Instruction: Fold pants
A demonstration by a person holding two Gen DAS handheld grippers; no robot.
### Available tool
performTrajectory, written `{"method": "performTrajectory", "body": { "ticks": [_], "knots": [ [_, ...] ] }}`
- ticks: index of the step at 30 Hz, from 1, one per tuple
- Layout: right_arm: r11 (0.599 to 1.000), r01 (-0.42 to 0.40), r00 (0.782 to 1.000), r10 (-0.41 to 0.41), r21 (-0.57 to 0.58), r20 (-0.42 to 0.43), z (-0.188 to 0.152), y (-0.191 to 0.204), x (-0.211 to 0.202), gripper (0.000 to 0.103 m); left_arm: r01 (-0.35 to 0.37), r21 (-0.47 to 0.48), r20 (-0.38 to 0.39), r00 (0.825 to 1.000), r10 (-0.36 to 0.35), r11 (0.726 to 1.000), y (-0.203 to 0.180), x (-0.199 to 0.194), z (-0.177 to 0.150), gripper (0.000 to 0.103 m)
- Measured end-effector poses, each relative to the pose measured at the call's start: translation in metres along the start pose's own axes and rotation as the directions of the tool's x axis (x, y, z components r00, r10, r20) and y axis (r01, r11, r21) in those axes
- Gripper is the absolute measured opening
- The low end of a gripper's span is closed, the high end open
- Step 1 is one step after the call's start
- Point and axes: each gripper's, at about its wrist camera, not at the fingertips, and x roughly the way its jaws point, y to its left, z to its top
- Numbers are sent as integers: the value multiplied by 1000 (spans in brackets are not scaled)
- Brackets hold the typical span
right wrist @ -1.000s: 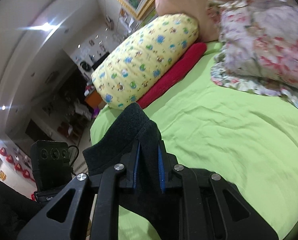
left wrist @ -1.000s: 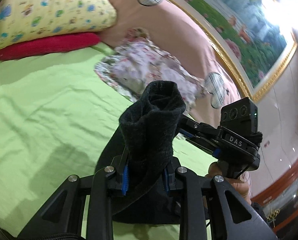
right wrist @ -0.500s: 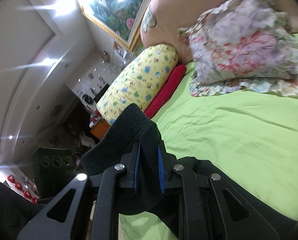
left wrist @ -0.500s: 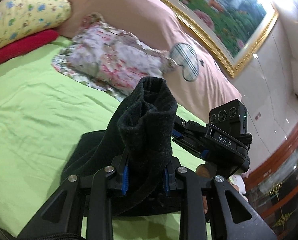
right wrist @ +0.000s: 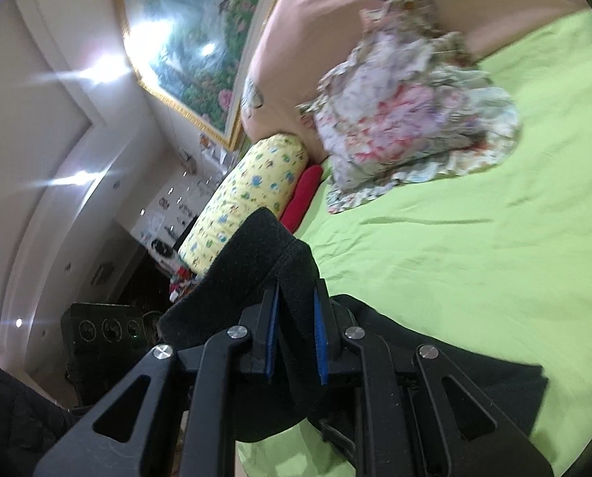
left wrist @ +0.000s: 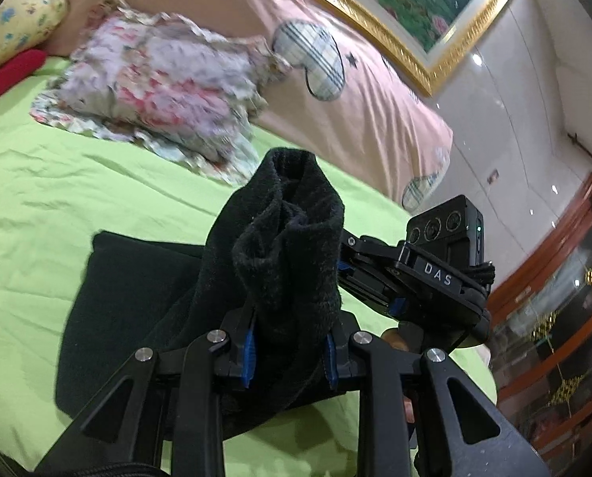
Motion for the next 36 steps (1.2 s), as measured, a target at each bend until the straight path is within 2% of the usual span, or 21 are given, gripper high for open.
{"method": "performTrajectory", "body": {
  "ticks": [8, 15, 17, 19, 21, 24, 28, 29, 32, 36],
  "knots": [
    [995, 12, 997, -20, 100, 73, -21, -36, -34, 17, 0, 81, -66, 998, 5, 997, -20, 39, -18, 26],
    [988, 89, 993, -97, 127, 59, -31, -50, -42, 17, -5, 113, -109, 994, 17, 994, -21, 67, -29, 27],
    [983, 125, 989, -134, 132, 63, -33, -50, -46, 21, -1, 134, -109, 994, 16, 991, -24, 69, -31, 33],
    [972, 183, 979, -195, 146, 67, -34, -51, -51, 23, 6, 165, -119, 993, 14, 986, -28, 73, -35, 37],
    [954, 253, 959, -269, 160, 90, -37, -50, -62, 24, 21, 194, -136, 991, 6, 981, -33, 77, -39, 53],
    [933, 308, 933, -335, 188, 130, -42, -44, -79, 24, 60, 228, -159, 987, -23, 972, -41, 79, -45, 70],
    [912, 346, 910, -383, 220, 160, -50, -35, -99, 27, 46, 303, -170, 985, 7, 952, -53, 75, -57, 75],
    [906, 359, 902, -399, 225, 166, -53, -32, -104, 32, 49, 308, -176, 984, 6, 950, -53, 74, -59, 76],
    [896, 370, 884, -420, 245, 204, -62, -24, -119, 60, 71, 291, -191, 981, -14, 954, -50, 64, -63, 77],
    [888, 384, 859, -444, 253, 256, -72, -5, -132, 62, 65, 248, -185, 983, -19, 966, -40, 48, -64, 80]
  ]
}}
